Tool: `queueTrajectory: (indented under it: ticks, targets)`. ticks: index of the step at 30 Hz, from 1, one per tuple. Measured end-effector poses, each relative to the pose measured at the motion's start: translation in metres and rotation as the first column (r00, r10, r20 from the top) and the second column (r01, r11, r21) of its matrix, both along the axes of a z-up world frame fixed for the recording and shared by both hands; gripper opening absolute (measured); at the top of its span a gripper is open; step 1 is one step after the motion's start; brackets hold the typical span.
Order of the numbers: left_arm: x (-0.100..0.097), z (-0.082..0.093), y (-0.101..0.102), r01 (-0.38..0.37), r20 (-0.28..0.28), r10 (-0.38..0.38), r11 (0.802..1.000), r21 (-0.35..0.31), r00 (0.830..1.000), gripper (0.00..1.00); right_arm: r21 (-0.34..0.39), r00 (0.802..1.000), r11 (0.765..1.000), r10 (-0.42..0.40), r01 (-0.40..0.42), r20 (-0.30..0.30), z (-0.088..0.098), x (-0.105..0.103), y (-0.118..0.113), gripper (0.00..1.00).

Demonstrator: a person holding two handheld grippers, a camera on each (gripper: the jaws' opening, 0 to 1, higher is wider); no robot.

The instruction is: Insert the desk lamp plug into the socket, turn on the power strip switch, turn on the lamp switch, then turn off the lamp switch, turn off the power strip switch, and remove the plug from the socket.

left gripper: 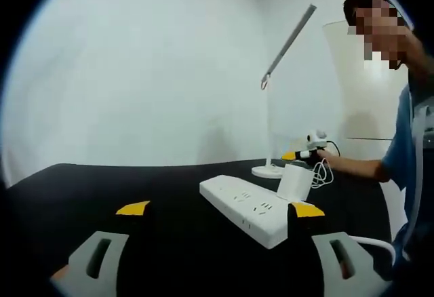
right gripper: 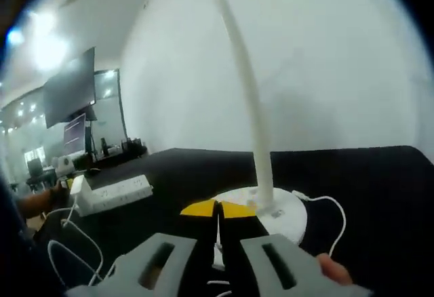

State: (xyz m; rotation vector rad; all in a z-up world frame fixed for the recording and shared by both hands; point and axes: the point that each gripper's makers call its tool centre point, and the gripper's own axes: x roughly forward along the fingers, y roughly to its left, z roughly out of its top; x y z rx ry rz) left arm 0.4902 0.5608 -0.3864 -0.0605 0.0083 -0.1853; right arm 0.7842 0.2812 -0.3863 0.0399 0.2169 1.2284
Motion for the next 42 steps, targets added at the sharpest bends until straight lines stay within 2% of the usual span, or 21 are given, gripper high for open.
queueTrajectory:
  ticks: [5,14,18,21,23,25,31,36,38,42]
  targets:
    - [0.0,-0.001,0.0,0.005,-0.004,-0.005,1.0,0.002,1.0,0.77,-0.026,1.0,1.0,0.016,-0.016,0.001,-0.009,-0.006,0.009,0.04]
    - [0.0,-0.003,-0.002,0.01,-0.015,-0.01,1.0,0.011,1.0,0.77,-0.05,1.0,0.999,0.004,-0.005,-0.02,-0.021,0.0,0.013,0.04]
    - [0.001,-0.003,-0.003,0.012,-0.017,-0.012,1.0,0.015,1.0,0.77,-0.081,1.0,0.997,-0.005,0.005,-0.009,-0.026,0.002,0.013,0.04]
    - [0.001,-0.003,-0.003,0.012,-0.015,-0.011,1.0,0.011,1.0,0.77,-0.077,1.0,0.997,-0.003,0.002,-0.01,-0.025,0.003,0.012,0.03]
    - [0.002,-0.003,-0.003,0.012,-0.018,-0.012,1.0,0.013,1.0,0.77,-0.095,1.0,0.995,-0.003,0.004,0.01,-0.025,0.001,0.012,0.03]
    - [0.002,-0.003,-0.003,0.012,-0.019,-0.012,1.0,0.015,1.0,0.77,-0.137,0.998,0.991,0.003,0.006,0.067,-0.026,-0.002,0.014,0.03]
    - [0.002,-0.005,-0.003,0.01,-0.025,-0.01,1.0,0.018,1.0,0.76,-0.157,0.998,0.987,-0.008,0.016,0.055,-0.025,0.0,0.01,0.02]
    - [0.002,-0.006,-0.003,0.007,-0.032,-0.006,1.0,0.023,0.999,0.76,-0.176,0.994,0.984,-0.005,0.024,0.108,-0.025,-0.001,0.011,0.03]
    - [0.002,-0.006,-0.002,0.006,-0.034,-0.005,1.0,0.023,0.999,0.76,-0.203,0.986,0.979,0.008,0.027,0.167,-0.025,0.001,0.009,0.03]
    - [0.001,-0.005,-0.001,0.002,-0.03,-0.001,1.0,0.02,1.0,0.76,-0.158,0.99,0.986,-0.038,0.06,0.139,-0.018,0.006,0.003,0.03]
